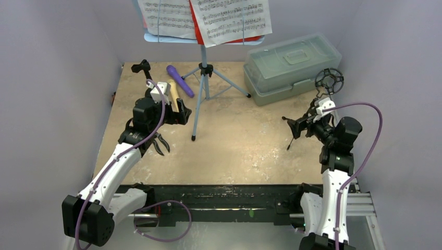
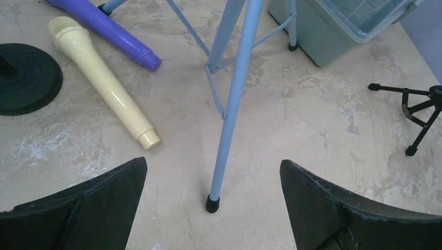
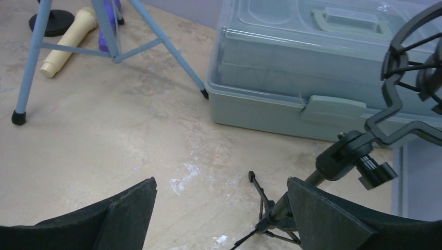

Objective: Pack up the instrument practice props
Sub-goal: Pick up the microphone stand at the center of the board.

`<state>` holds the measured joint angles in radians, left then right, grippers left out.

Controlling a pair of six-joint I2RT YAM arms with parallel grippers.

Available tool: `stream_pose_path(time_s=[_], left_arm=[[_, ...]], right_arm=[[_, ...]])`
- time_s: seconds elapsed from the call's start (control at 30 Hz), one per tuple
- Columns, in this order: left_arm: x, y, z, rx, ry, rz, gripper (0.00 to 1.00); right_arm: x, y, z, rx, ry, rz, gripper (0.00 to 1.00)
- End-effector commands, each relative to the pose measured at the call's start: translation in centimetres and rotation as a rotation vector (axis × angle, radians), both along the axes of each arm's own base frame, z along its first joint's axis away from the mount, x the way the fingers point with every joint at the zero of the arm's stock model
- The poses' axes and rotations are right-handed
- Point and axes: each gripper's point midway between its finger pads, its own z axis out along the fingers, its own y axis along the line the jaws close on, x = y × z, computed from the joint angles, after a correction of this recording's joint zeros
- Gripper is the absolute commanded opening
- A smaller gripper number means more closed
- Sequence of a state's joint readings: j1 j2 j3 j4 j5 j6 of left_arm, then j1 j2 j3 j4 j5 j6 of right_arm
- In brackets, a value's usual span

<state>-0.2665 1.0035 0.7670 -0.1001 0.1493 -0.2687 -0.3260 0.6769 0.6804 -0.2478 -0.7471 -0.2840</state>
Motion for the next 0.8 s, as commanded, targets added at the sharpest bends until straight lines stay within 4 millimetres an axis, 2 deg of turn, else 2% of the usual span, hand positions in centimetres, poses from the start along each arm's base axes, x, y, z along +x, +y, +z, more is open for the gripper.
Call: stream_pose_path(time_s=[0.0,0.3,0.5,0.77], left_arm=[[0.3,0.5,1.9,0.001,-0.046,0.021,0.99],[0.2,0.6,2.3,-0.003,-0.055,0.022,0.99],[0.2,0.6,2.4,-0.013,-0.054,0.021,0.99],[0.2,0.6,2.4,-0.018,-0.05,0.02,0.99]], right_arm=[[0.7,-1.6,2.0,0.054,-0.069,-0.119,0.99],[1.2,-3.1,2.4,0.112,-0.076,-0.221,0.99],[1.9,-5.7,2.1,0.171,-0.078,-0.388,0.99],[2.7,-6.1,2.1,0.269,-0.095,-0.422,0.98]])
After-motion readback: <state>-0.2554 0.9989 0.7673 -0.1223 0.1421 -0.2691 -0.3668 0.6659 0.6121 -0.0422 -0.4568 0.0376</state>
